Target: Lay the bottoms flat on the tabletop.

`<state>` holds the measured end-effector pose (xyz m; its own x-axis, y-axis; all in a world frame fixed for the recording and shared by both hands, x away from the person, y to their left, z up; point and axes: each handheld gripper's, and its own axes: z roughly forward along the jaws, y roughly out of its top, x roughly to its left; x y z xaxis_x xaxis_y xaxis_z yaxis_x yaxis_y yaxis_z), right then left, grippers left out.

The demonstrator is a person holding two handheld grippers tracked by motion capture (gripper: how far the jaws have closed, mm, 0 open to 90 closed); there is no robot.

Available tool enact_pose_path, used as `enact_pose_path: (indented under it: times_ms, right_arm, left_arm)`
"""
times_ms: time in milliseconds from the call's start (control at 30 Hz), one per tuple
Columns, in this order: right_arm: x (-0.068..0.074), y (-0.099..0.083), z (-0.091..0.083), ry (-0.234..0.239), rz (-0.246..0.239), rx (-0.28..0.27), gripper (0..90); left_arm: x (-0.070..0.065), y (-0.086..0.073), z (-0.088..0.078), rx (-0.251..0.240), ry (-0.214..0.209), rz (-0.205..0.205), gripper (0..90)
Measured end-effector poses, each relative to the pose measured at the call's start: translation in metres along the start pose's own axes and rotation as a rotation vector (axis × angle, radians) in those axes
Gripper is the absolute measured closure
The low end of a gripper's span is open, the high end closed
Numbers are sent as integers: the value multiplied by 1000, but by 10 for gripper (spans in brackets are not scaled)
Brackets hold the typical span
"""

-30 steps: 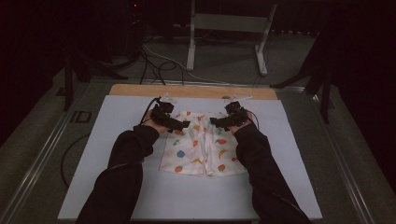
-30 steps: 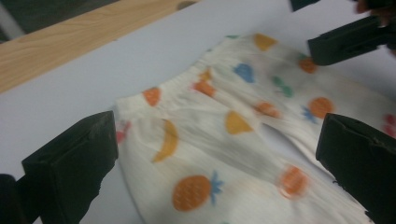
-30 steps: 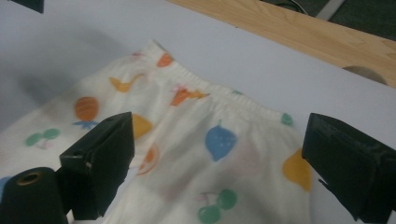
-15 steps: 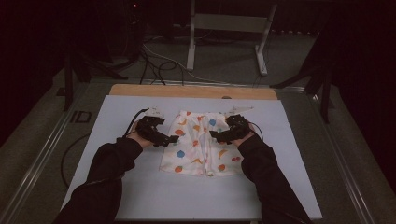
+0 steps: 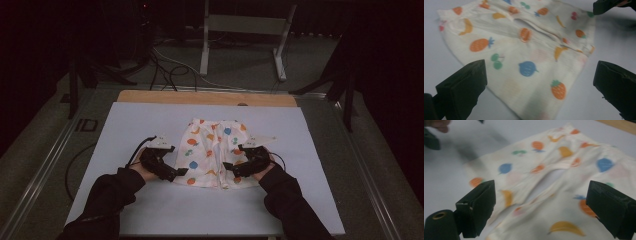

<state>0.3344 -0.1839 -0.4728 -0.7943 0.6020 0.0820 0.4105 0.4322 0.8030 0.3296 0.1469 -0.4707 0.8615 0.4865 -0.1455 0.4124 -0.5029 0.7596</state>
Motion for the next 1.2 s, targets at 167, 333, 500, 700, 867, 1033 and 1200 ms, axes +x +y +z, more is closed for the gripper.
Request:
enact_pose_path:
  times_ms: [167, 333, 500, 700, 867, 1033, 1200]
  right_arm:
    - [14, -14, -4, -13, -45, 18, 93]
    - [18, -30, -12, 5, -59, 26, 94]
    - [22, -42, -25, 4, -69, 26, 94]
    - [23, -57, -44, -22, -54, 18, 94]
    - [22, -71, -52, -45, -51, 30, 94]
    - [19, -80, -61, -69, -29, 41, 94]
    - [16, -87, -69, -103, -13, 57, 94]
  left_arm:
    - [-14, -14, -2, 1, -22, 20, 2]
    - [-20, -32, -4, 7, -22, 18, 2]
    - [-25, -48, -11, 11, -9, 11, 2]
    - [-28, -67, -27, 27, 20, 1, 2]
    - [-25, -82, -43, 31, 53, -24, 2]
    - [-24, -93, -55, 30, 66, -46, 2]
    - [-22, -100, -63, 20, 89, -73, 2]
